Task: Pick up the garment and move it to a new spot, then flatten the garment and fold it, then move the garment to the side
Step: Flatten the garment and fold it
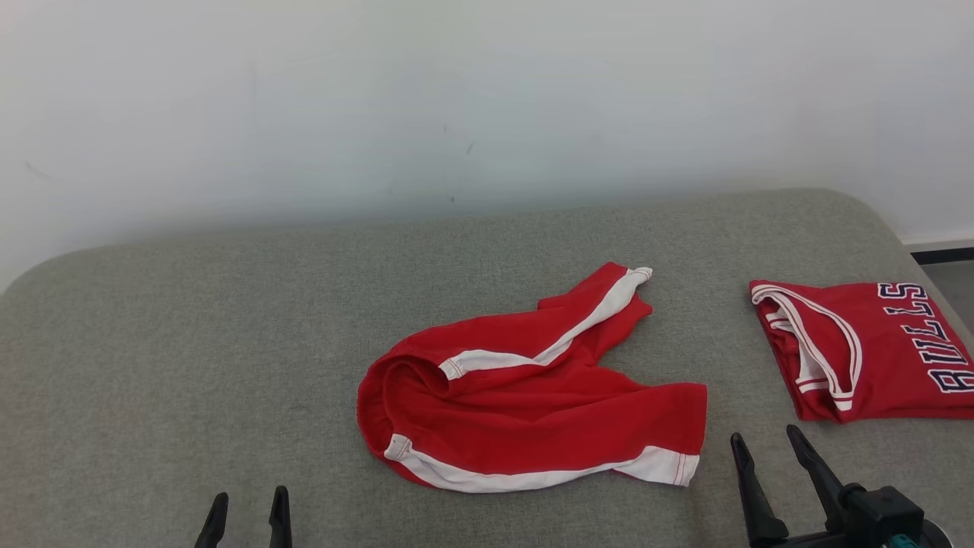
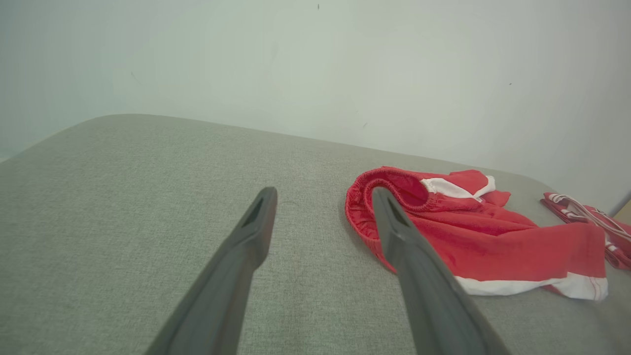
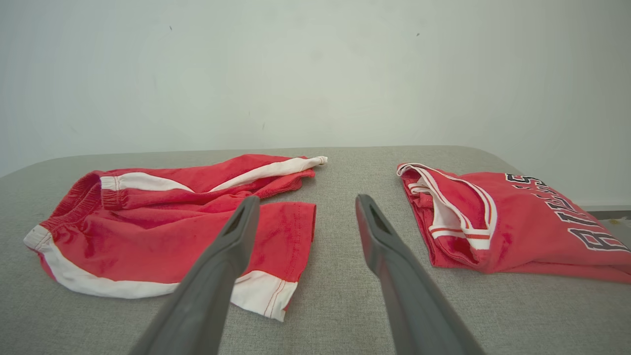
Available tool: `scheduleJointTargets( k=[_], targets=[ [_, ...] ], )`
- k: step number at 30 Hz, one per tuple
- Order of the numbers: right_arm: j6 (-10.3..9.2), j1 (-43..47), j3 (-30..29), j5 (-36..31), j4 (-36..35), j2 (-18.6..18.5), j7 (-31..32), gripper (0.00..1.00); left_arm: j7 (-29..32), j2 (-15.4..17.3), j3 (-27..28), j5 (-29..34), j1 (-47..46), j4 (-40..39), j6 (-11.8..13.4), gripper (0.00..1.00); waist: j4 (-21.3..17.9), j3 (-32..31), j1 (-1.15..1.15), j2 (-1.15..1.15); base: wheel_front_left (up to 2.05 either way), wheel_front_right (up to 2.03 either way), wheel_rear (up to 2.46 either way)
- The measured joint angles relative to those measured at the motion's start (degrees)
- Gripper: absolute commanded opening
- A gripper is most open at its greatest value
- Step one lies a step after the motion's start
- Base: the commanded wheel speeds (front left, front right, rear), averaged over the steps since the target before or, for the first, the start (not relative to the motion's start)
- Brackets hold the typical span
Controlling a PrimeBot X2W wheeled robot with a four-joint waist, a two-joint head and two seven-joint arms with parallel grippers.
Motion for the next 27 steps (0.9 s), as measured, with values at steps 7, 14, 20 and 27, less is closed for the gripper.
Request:
scheduleJointTargets(
  k=[7, 14, 20, 27],
  targets=[
    [0.00, -0.10, 0.03, 0.03, 0.47, 0.36, 0.07, 1.00, 0.00, 0.00, -0.40, 0.34, -0.90, 1.48, -0.96, 1.00, -0.26, 0.46, 0.00, 0.00, 0.00, 0.00, 0.00],
    [0.00, -1.10, 1.92, 0.22, 3.27, 0.21, 3.13, 1.00, 0.00, 0.01, -5.20, 1.70, -4.36, 5.67, -1.90, 1.00, -0.30, 1.53, 0.00, 0.00, 0.00, 0.00, 0.00],
    [0.00, -5.09, 4.70, 0.51, 9.38, 1.68, 6.50, 1.00, 0.00, 0.04, -11.12, 2.54, -11.41, 14.77, -2.21, 1.00, -0.65, 3.36, 0.00, 0.00, 0.00, 0.00, 0.00],
    [0.00, -8.94, 6.41, 0.48, 14.93, 3.47, 6.92, 1.00, 0.00, 0.37, -13.25, 3.42, -17.68, 21.97, -2.24, 1.00, -1.31, 5.40, 0.01, 0.00, 0.00, 0.00, 0.00]
  ],
)
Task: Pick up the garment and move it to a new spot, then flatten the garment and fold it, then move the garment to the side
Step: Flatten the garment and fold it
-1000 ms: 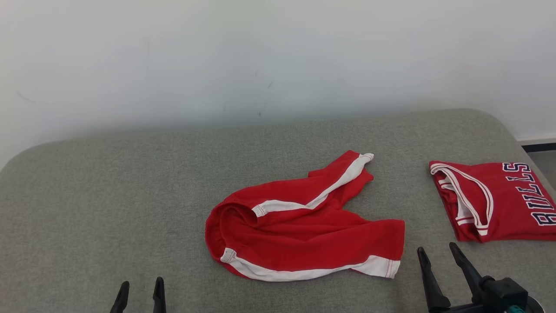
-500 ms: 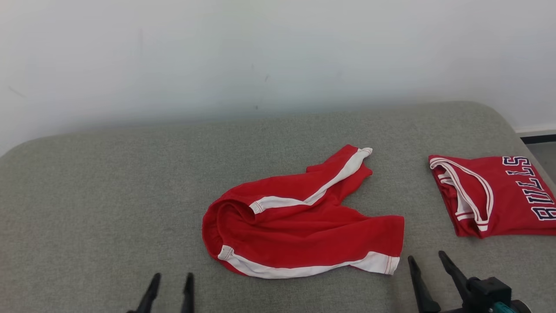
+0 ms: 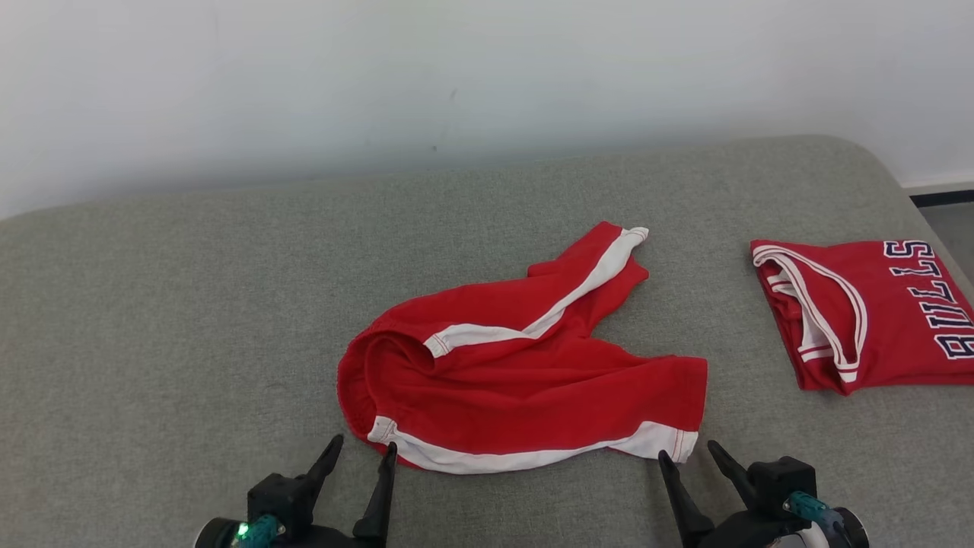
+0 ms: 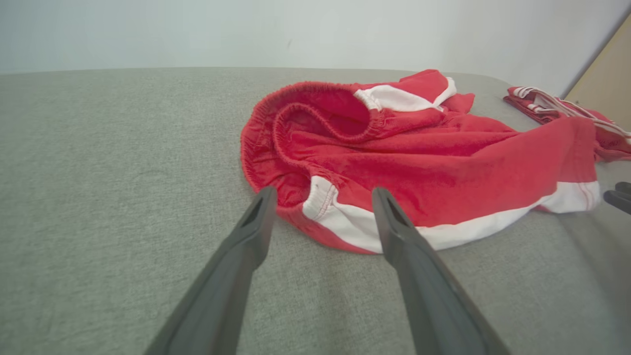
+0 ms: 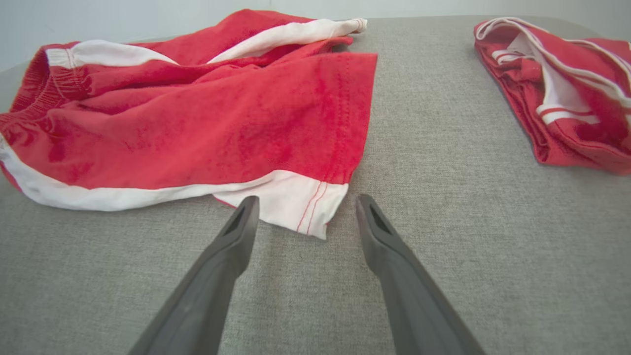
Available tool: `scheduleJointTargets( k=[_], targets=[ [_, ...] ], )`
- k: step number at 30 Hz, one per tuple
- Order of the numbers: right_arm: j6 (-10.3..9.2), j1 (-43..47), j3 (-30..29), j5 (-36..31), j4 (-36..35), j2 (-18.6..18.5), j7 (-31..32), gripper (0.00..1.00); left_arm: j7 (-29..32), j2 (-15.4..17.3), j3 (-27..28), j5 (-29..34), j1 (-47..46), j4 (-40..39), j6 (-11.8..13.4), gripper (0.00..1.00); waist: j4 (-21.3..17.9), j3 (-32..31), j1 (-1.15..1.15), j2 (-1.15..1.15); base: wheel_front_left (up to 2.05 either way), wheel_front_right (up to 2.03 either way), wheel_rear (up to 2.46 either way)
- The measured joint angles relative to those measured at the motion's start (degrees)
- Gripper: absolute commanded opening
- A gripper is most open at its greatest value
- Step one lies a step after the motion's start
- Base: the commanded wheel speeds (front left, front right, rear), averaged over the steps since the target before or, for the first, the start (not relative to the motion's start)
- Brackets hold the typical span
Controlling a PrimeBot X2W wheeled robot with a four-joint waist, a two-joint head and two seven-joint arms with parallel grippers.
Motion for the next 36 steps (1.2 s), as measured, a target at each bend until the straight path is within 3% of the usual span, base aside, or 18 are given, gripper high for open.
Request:
scheduleJointTargets(
  k=[17, 36],
  targets=[
    [0.00, -7.17, 4.28, 1.35, 10.68, 1.48, -3.64, 1.00, 0.48, 0.60, -3.18, 1.21, -11.05, 13.15, 0.16, 1.00, -1.01, 3.49, 0.00, 0.00, 0.00, 0.00, 0.00],
    [0.00, -9.65, 7.68, 3.72, 14.23, 1.45, -6.10, 1.00, 1.25, 0.63, -6.24, -0.16, -14.08, 16.77, 0.07, 1.00, -0.73, 3.82, 0.00, 0.00, 0.00, 0.00, 0.00]
  ],
)
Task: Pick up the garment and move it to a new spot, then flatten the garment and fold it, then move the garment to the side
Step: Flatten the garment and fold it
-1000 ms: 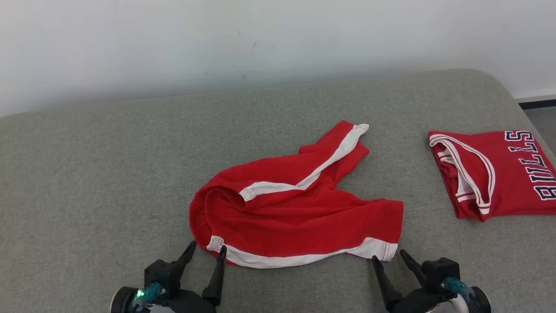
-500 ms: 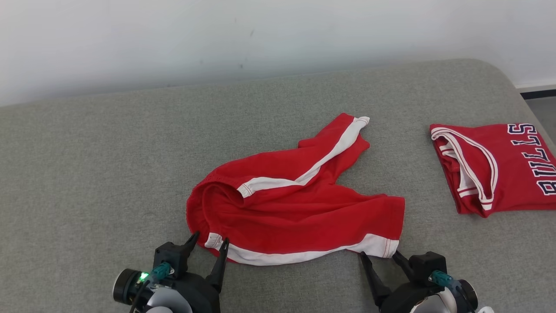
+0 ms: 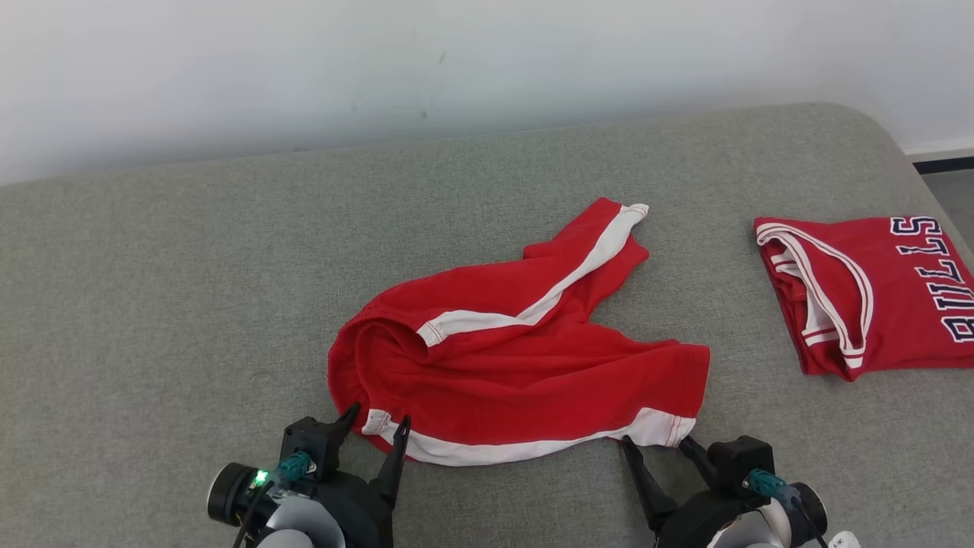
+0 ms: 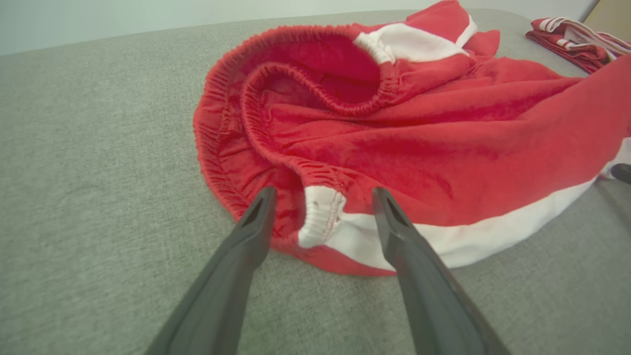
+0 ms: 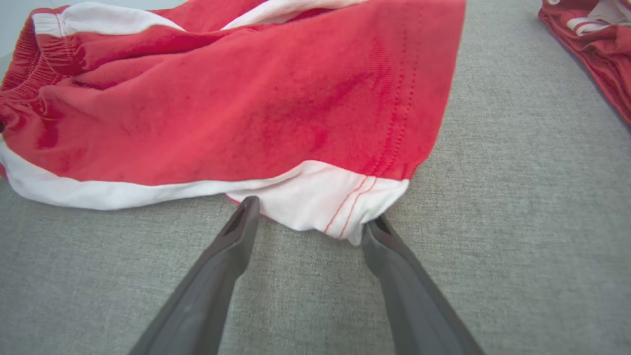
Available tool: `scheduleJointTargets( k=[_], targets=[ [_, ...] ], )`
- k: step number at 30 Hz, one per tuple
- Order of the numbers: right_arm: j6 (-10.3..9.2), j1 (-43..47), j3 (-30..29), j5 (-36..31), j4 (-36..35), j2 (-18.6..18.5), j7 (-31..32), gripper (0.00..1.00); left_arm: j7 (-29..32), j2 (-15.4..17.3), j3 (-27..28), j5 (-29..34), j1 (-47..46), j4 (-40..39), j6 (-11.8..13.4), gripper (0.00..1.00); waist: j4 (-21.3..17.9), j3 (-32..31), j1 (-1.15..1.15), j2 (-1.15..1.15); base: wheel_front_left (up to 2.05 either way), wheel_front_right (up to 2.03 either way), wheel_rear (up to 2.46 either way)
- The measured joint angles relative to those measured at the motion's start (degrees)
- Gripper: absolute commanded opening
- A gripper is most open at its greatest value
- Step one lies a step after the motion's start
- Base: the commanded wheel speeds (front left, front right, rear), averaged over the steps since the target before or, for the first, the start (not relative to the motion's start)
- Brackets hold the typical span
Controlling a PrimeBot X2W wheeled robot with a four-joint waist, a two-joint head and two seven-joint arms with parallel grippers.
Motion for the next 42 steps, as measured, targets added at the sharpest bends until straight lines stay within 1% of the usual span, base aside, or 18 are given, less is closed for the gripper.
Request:
scheduleJointTargets(
  k=[1, 2, 3, 5, 6, 8, 9, 11, 12, 13, 14, 15, 16, 17, 25, 30, 37, 42],
  targets=[
    [0.00, -0.18, 0.14, 0.09, 0.14, -0.01, -0.03, 0.95, 0.00, 0.03, -0.10, -0.05, -0.03, 0.09, -0.03, 0.96, -0.02, -0.03, 0.00, 0.00, 0.00, 0.00, 0.00],
    [0.00, -0.31, 0.31, 0.33, 0.27, -0.04, -0.05, 0.86, 0.00, 0.08, -0.12, -0.09, -0.08, 0.21, -0.04, 0.81, -0.01, -0.07, 0.00, 0.00, 0.00, 0.00, 0.00],
    [0.00, -0.34, 0.44, 0.47, 0.44, -0.09, -0.08, 0.72, 0.00, 0.13, -0.16, -0.14, -0.14, 0.34, -0.04, 0.71, 0.02, -0.13, 0.00, 0.00, 0.00, 0.00, 0.00],
    [0.00, -0.35, 0.67, 0.62, 0.76, -0.25, -0.11, 0.75, 0.03, 0.33, -0.36, -0.34, -0.15, 0.48, -0.04, 0.73, 0.11, -0.27, 0.00, 0.00, 0.00, 0.00, 0.00],
    [0.00, -0.37, 0.73, 0.85, 0.86, -0.32, -0.13, 0.76, 0.09, 0.48, -0.44, -0.54, -0.13, 0.53, -0.05, 0.77, 0.17, -0.36, 0.00, 0.00, 0.00, 0.00, 0.00],
    [0.00, -0.41, 0.84, 0.98, 1.11, -0.46, -0.37, 0.74, 0.24, 0.85, -0.46, -0.70, 0.05, 0.53, -0.05, 0.80, 0.33, -0.54, -0.01, 0.00, 0.00, 0.00, 0.00],
    [0.00, -0.41, 0.87, 1.00, 1.25, -0.52, -0.51, 0.73, 0.24, 1.03, -0.45, -0.97, 0.20, 0.53, -0.05, 0.85, 0.42, -0.62, -0.01, 0.00, 0.00, 0.00, 0.00],
    [0.00, -0.41, 0.93, 1.11, 1.49, -0.58, -0.55, 0.76, 0.25, 1.42, -0.52, -1.13, 0.48, 0.48, -0.05, 0.84, 0.59, -0.79, -0.01, 0.00, 0.00, 0.00, 0.00],
    [0.00, -0.42, 0.99, 1.16, 1.63, -0.59, -0.55, 0.74, 0.30, 1.54, -0.58, -1.19, 0.67, 0.46, -0.05, 0.78, 0.65, -0.86, -0.01, 0.00, 0.00, 0.00, 0.00],
    [0.00, -0.43, 1.08, 1.22, 1.74, -0.60, -0.56, 0.64, 0.60, 1.60, -0.70, -1.32, 0.87, 0.46, -0.05, 0.71, 0.70, -0.94, -0.01, 0.00, 0.00, 0.00, 0.00],
    [0.00, -0.46, 1.21, 1.40, 1.85, -0.62, -0.56, 0.47, 0.79, 1.65, -0.86, -1.53, 1.00, 0.45, -0.05, 0.53, 0.72, -1.00, -0.01, 0.00, 0.00, 0.00, 0.00],
    [0.00, -0.52, 1.36, 1.44, 1.94, -0.62, -0.57, 0.20, 0.81, 1.70, -0.99, -1.63, 1.02, 0.36, -0.05, 0.43, 0.73, -1.03, -0.01, 0.00, 0.00, 0.00, 0.00],
    [0.00, -0.62, 1.53, 1.51, 2.04, -0.62, -0.58, 0.14, 0.81, 1.75, -1.18, -1.75, 1.01, 0.15, -0.05, 0.29, 0.71, -1.04, -0.01, 0.00, 0.00, 0.00, 0.00],
    [0.00, -0.74, 1.68, 1.54, 2.07, -0.62, -0.60, 0.00, 0.80, 1.75, -1.46, -1.90, 1.01, 0.03, -0.05, 0.01, 0.67, -1.05, -0.01, 0.00, 0.00, 0.00, 0.00],
    [0.00, -1.66, 2.54, 2.66, 1.89, -0.92, -0.87, 0.00, 0.79, 2.25, -3.44, -3.08, 0.13, 0.08, -0.07, 0.00, -0.01, -0.84, -0.01, 0.00, 0.00, 0.00, 0.00],
    [0.00, -1.83, 1.09, 3.53, -0.43, -1.49, -1.13, 0.00, -0.25, 2.08, -2.43, -5.82, 0.05, -2.32, -0.14, 0.00, 0.05, -0.89, -0.01, 0.00, 0.00, 0.00, 0.00],
    [0.00, -2.31, -0.01, 6.39, -10.06, -3.15, -1.31, 0.00, -0.97, 0.91, 0.77, -14.63, -0.01, -12.29, -0.14, 0.00, 0.85, -1.35, -0.01, 0.00, 0.00, 0.00, 0.00],
    [0.00, -5.09, 1.36, 10.77, -19.12, -5.99, 1.02, 0.00, 0.09, 1.35, 0.31, -21.92, -1.47, -18.97, -0.13, 0.00, 0.75, -1.35, -0.01, 0.00, 0.00, 0.00, 0.00]
  ],
)
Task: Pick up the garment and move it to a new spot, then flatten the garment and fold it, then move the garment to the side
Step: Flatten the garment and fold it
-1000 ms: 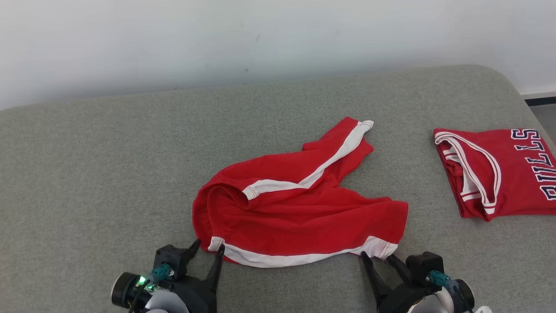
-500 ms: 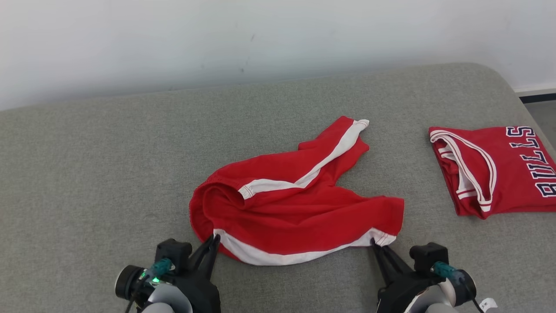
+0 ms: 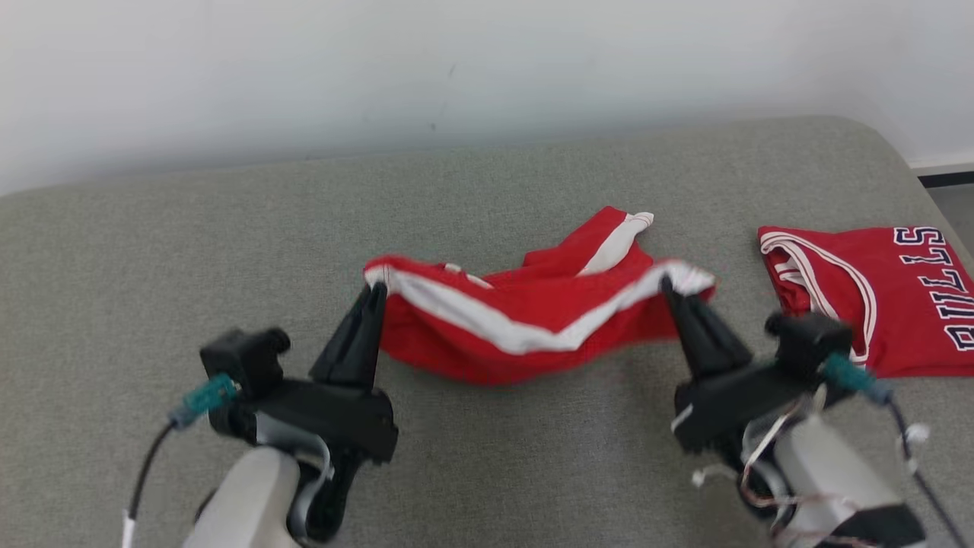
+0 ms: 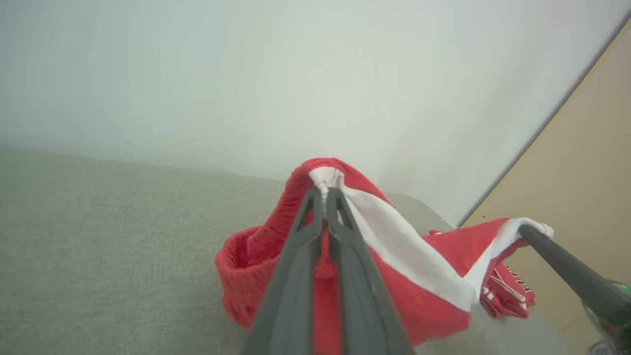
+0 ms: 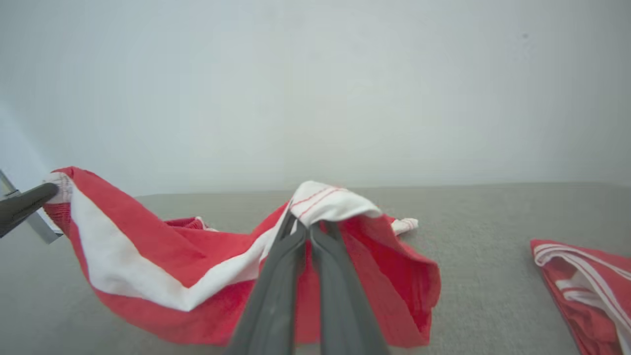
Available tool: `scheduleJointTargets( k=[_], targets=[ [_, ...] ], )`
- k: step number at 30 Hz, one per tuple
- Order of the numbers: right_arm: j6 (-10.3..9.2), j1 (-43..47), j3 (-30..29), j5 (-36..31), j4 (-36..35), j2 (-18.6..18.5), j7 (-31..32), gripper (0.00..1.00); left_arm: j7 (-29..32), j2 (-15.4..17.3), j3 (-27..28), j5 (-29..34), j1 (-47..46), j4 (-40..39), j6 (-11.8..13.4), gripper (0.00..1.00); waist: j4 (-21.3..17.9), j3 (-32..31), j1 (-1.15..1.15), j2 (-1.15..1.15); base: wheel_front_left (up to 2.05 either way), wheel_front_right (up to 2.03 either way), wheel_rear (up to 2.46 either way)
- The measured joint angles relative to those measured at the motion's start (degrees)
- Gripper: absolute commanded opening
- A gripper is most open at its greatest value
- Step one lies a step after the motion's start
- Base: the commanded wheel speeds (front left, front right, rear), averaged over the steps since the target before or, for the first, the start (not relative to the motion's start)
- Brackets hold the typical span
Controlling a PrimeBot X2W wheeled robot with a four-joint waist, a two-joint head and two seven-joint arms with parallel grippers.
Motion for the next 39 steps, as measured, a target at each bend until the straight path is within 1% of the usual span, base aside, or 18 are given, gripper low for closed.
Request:
scheduleJointTargets(
  k=[5, 7, 9, 10, 12, 13, 15, 17, 19, 22, 25, 27, 30, 33, 35, 37, 39],
  targets=[
    [0.00, -5.43, 0.18, 4.17, -7.40, -3.31, 3.81, 0.00, 2.20, 1.55, -0.66, -5.19, -4.12, -4.67, 0.00, 0.00, -0.28, 0.75, 0.00, 0.00, 0.00, 0.00, 0.00],
    [0.00, -8.13, -0.16, 6.45, -9.95, -4.52, 6.03, 0.00, 2.70, 1.42, 0.01, -7.58, -6.89, -6.00, 0.00, 0.00, -0.41, 1.48, 0.00, 0.00, 0.00, 0.00, 0.00],
    [0.00, -10.41, -0.12, 8.57, -11.03, -4.69, 7.28, 0.00, 3.08, 1.31, 0.89, -9.15, -9.16, -6.16, 0.00, 0.00, -0.52, 2.23, 0.00, 0.00, 0.00, 0.00, 0.00],
    [0.00, -11.78, -0.03, 9.36, -11.04, -4.70, 8.10, 0.00, 3.32, 1.11, 1.67, -10.31, -10.41, -6.00, 0.00, 0.00, -0.60, 2.69, 0.00, 0.00, 0.00, 0.00, 0.00],
    [0.00, -15.42, 0.68, 9.72, -10.22, -4.88, 9.80, 0.00, 4.68, 1.60, 2.10, -10.68, -13.79, -5.19, 0.01, 0.00, -0.80, 3.83, 0.00, 0.00, 0.00, 0.00, 0.00],
    [0.00, -17.78, 0.86, 10.47, -9.27, -4.83, 10.73, 0.00, 5.35, 2.01, 2.54, -10.71, -15.93, -4.63, 0.15, 0.00, -0.92, 4.53, 0.00, 0.01, 0.00, 0.00, 0.00],
    [0.00, -23.21, 0.65, 11.88, -6.73, -3.86, 11.94, 0.00, 6.83, 2.67, 4.48, -12.71, -20.31, -3.45, 0.38, 0.00, -1.23, 6.12, 0.01, 0.01, 0.00, 0.00, 0.00],
    [0.00, -29.63, 0.83, 12.10, -3.50, -2.38, 12.82, 0.00, 8.45, 4.27, 6.84, -14.11, -24.86, -2.52, 0.51, 0.00, -1.67, 8.00, 0.01, 0.01, 0.00, 0.00, 0.00],
    [0.00, -36.35, 1.07, 11.88, -0.35, -0.91, 13.08, 0.00, 9.58, 6.26, 9.68, -16.17, -29.63, -2.49, 1.35, 0.00, -2.25, 10.15, 0.01, 0.01, 0.00, 0.00, 0.00],
    [0.00, -46.46, 2.15, 10.98, 3.53, 0.14, 11.15, 0.00, 10.80, 9.51, 12.26, -16.51, -37.74, -3.45, 1.94, 0.00, -3.22, 13.90, 0.02, 0.01, 0.00, 0.00, 0.00],
    [0.00, -54.41, 0.62, 9.64, 7.79, 0.14, 6.14, 0.00, 10.35, 11.72, 13.39, -16.08, -44.37, -3.69, 1.87, 0.00, -4.12, 17.83, 0.03, 0.01, 0.00, 0.00, 0.00],
    [0.01, -59.11, -0.90, 8.28, 10.27, 0.20, 2.05, 0.00, 8.62, 11.73, 14.24, -16.02, -48.11, -4.02, 1.72, 0.00, -4.62, 20.41, 0.03, 0.01, 0.00, 0.00, 0.00],
    [0.03, -64.21, -3.61, 6.88, 12.66, 0.71, -1.22, 0.00, 5.78, 11.52, 14.56, -15.89, -51.82, -4.23, 1.32, 0.00, -5.19, 23.94, 0.03, 0.01, 0.00, 0.00, 0.00],
    [0.08, -66.59, -6.41, 4.71, 13.39, 1.08, -2.15, 0.00, 2.22, 10.28, 15.44, -16.29, -53.66, -4.36, 0.74, 0.00, -5.51, 26.94, 0.03, 0.01, 0.00, 0.00, 0.00],
    [0.09, -66.73, -7.66, 3.91, 13.13, 1.60, -2.19, 0.00, 0.94, 9.64, 15.79, -16.99, -53.59, -4.44, 0.38, 0.00, -5.56, 28.57, 0.03, 0.01, 0.00, 0.00, 0.00],
    [0.08, -65.87, -7.02, 2.55, 13.29, 1.66, -2.34, 0.00, -0.03, 9.15, 16.08, -17.56, -52.42, -4.76, 0.08, 0.00, -5.47, 29.83, 0.03, 0.01, 0.00, 0.00, 0.00],
    [0.08, -63.45, -4.88, 2.02, 14.35, 1.47, -2.34, 0.00, -0.46, 8.76, 15.97, -18.18, -49.26, -4.66, 0.05, 0.00, -5.10, 30.54, 0.02, 0.01, 0.00, 0.00, 0.00]
  ],
)
